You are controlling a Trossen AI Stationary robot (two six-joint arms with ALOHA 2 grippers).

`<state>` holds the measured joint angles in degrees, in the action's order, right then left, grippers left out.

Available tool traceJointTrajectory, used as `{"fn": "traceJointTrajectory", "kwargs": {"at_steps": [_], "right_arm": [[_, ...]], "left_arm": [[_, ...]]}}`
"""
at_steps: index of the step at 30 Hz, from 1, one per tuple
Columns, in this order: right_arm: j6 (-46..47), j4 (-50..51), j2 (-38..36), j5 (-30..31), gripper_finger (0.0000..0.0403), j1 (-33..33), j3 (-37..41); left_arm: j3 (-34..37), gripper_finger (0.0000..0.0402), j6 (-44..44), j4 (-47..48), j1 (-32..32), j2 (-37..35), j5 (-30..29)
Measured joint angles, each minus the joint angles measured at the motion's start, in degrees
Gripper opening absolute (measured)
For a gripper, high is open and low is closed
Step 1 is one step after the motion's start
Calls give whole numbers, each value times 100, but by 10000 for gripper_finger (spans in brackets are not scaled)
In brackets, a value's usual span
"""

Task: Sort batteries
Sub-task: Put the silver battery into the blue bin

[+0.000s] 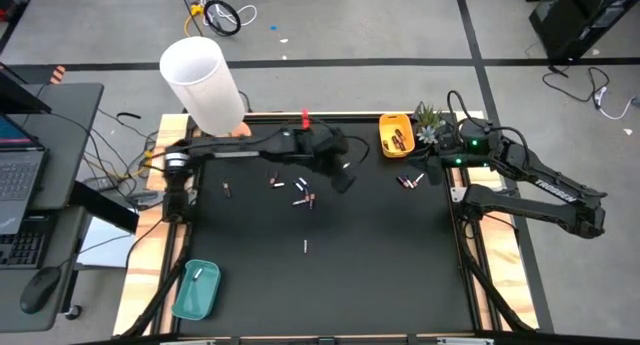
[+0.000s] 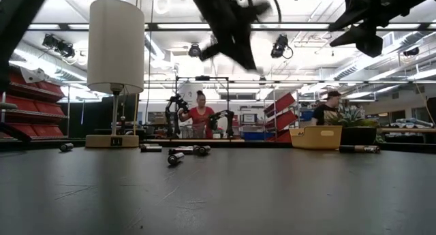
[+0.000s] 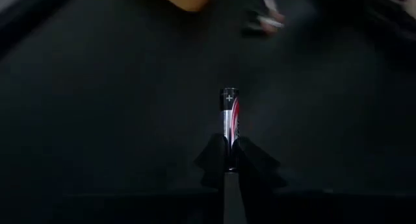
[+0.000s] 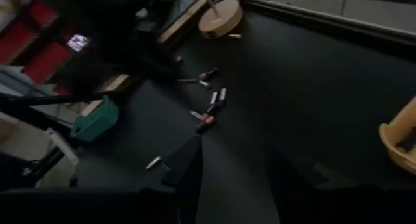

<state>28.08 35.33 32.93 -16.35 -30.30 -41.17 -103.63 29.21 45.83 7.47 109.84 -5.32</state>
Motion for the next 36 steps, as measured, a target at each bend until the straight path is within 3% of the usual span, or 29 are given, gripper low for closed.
{"fn": "traceJointTrajectory", "kwargs": {"at_steps": [5,8,11,17,20,26,36], "right_arm": [[-236,39,31,173,150,-185,0],[-494,26,112,234,150,-373,0],[-762,-58,228,505,150,-549,0],[-1098,-929,632,650,150,-826,0],[-884,-1535,977,254,150,-899,0],[-296,-2389,1804,-504,150,-833,0],[145,-3247,2780,-630,150,-219,0]], "left_arm": [[8,31,413,1332,-608,-766,1053],[-1,31,1037,2185,-1165,-1220,1382],[4,31,1873,2869,-1818,-1506,1321],[8,31,3711,3744,-3187,-1819,407],[103,31,4489,3833,-3793,-1814,65],[584,31,5746,3731,-4766,-1812,-9],[1557,31,7571,2690,-5976,-2099,-279]]}}
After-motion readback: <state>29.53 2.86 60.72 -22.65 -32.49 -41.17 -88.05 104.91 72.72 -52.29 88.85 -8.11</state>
